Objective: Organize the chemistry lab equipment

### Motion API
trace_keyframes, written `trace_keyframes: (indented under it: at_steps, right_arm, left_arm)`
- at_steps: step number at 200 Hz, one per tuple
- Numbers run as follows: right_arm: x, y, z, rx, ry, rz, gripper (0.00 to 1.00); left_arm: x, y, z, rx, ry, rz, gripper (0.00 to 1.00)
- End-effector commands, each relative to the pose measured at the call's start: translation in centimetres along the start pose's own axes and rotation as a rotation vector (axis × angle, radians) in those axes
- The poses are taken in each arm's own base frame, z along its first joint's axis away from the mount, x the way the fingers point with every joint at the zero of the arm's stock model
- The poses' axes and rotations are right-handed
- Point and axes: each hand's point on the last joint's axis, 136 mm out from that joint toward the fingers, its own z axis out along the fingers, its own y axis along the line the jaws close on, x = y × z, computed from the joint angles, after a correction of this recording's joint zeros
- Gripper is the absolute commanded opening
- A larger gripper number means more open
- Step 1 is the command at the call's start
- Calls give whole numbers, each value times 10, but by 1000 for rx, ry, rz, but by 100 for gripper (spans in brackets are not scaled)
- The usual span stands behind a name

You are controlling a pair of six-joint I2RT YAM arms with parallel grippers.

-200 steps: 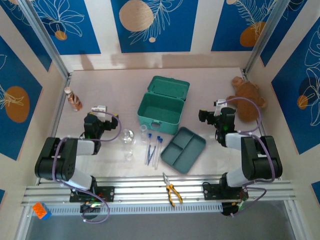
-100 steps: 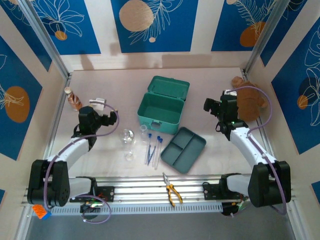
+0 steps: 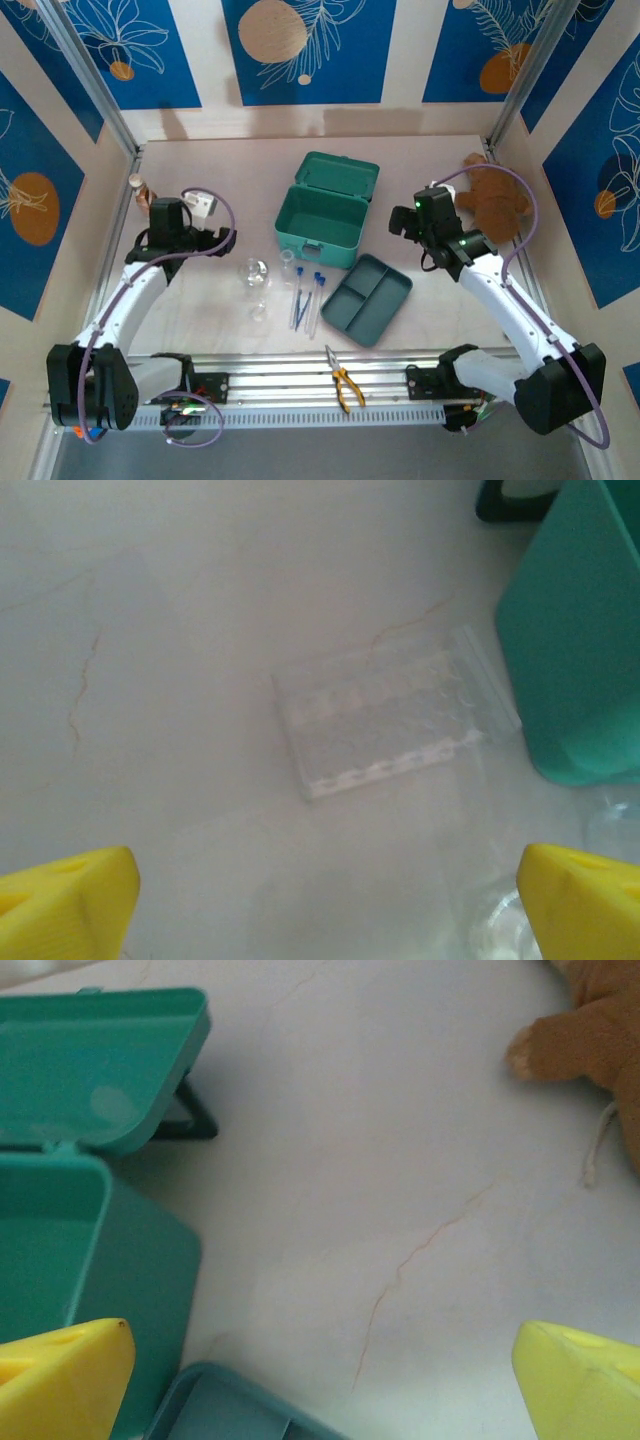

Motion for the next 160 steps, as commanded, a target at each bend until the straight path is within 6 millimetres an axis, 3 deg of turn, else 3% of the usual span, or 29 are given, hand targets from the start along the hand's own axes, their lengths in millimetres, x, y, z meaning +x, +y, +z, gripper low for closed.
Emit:
trace_keyframes:
  at_steps: [1, 20, 36, 54, 90, 140, 160]
  right_arm:
    - [14, 2, -21, 2, 55, 16, 95]
    - [21, 15, -32, -42, 79, -14, 91]
    - [28, 36, -41, -128, 107, -63, 78]
    - [38, 53, -50, -175, 129, -110, 73]
    - [59, 73, -55, -174, 183, -173, 72]
    - [88, 99, -48, -185, 258, -208, 68]
    - [92, 107, -48, -179, 263, -218, 68]
  left_arm:
    - [15, -8, -16, 58, 101, 22, 94]
    - [21, -19, -21, 111, 126, 40, 87]
    - [26, -28, -25, 165, 143, 60, 78]
    - [30, -32, -28, 182, 164, 70, 75]
    - [33, -39, -34, 215, 162, 105, 72]
    - [40, -48, -28, 268, 218, 112, 54]
    - [40, -53, -25, 282, 227, 133, 52]
